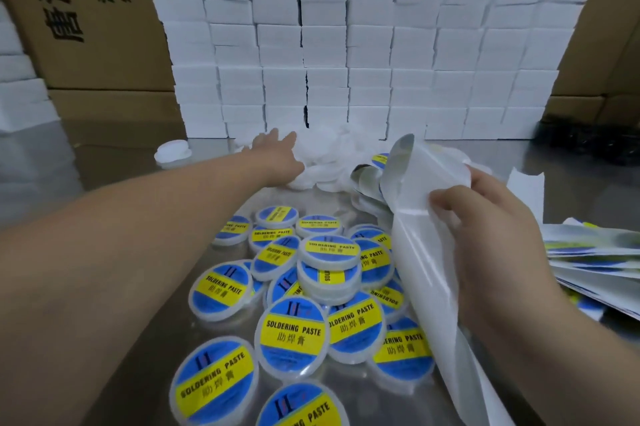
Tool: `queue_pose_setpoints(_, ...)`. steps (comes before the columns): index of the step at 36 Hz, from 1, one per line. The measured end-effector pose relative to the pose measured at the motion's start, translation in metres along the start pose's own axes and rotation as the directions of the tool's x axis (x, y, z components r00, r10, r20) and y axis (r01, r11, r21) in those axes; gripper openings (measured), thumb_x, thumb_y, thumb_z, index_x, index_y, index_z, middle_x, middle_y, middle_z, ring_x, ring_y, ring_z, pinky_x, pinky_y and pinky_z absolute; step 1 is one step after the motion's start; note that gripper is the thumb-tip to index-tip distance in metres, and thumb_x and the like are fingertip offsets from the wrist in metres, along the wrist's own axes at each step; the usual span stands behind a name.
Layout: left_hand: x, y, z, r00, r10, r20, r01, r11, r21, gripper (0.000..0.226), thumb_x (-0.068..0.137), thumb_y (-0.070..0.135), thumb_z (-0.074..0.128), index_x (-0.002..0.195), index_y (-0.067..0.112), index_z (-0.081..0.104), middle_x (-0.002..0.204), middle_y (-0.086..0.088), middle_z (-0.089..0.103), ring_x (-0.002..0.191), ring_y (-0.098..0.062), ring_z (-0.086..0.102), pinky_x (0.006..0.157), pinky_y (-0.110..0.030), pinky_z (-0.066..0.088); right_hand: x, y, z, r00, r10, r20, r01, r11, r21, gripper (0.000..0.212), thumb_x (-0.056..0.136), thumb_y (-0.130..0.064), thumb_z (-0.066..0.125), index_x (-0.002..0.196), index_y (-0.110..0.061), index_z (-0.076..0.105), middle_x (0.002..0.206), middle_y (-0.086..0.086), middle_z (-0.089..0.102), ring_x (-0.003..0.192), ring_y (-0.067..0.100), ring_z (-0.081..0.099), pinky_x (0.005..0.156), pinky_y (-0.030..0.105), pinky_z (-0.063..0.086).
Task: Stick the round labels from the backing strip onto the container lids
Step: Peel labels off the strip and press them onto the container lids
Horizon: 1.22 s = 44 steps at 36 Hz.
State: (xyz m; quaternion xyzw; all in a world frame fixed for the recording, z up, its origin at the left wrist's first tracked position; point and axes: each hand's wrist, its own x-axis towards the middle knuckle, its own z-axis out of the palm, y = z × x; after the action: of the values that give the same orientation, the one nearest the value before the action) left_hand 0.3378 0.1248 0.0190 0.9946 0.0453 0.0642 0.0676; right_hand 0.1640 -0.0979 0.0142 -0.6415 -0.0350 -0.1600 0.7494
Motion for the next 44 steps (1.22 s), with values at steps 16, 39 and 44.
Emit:
queue_pose_setpoints(16, 0.013, -0.006, 0.016, 0.967, 0.231, -0.104, -0.182, 0.920, 0.348, 0.028, 0.086, 0.003, 0.048, 0.114, 0.008, 0.052, 0.121, -0.013, 0.047, 0.111, -0.027, 0.050, 0.082, -0.035, 0.046, 0.001, 0.000, 0.001, 0.999, 0.037, 0.000, -0.037, 0.999, 0.012, 0.023, 0.080, -0.012, 0.056, 0.095, -0.027, 0.066, 0.069, -0.005, 0.069, 0.052, 0.010, 0.062, 0.043, 0.023, 0.045)
queue_pose_setpoints(39, -0.103, 0.032, -0.060, 0.974, -0.177, 0.143, 0.072, -0.354, -0.932, 0.013, 0.091, 0.017, 0.056, 0.103, 0.011, 0.057, 0.116, -0.004, 0.056, 0.109, -0.026, 0.057, 0.087, -0.028, 0.049, -0.005, -0.008, 0.008, 0.991, 0.070, 0.118, -0.072, 0.997, 0.017, 0.019, 0.083, -0.010, 0.054, 0.095, -0.021, 0.063, 0.074, -0.004, 0.066, 0.052, 0.005, 0.060, 0.042, 0.017, 0.045)
queue_pose_setpoints(44, -0.145, 0.039, -0.057, 0.960, -0.124, 0.249, 0.178, -0.413, -0.893, 0.014, 0.087, 0.008, 0.057, 0.100, 0.001, 0.055, 0.108, -0.016, 0.054, 0.085, -0.023, 0.055, 0.066, -0.017, 0.044, -0.005, -0.005, 0.013, 0.976, 0.157, 0.149, -0.172, 0.981, 0.095, 0.015, 0.089, -0.033, 0.054, 0.083, -0.022, 0.063, 0.079, 0.002, 0.062, 0.069, 0.017, 0.058, 0.065, 0.026, 0.045)
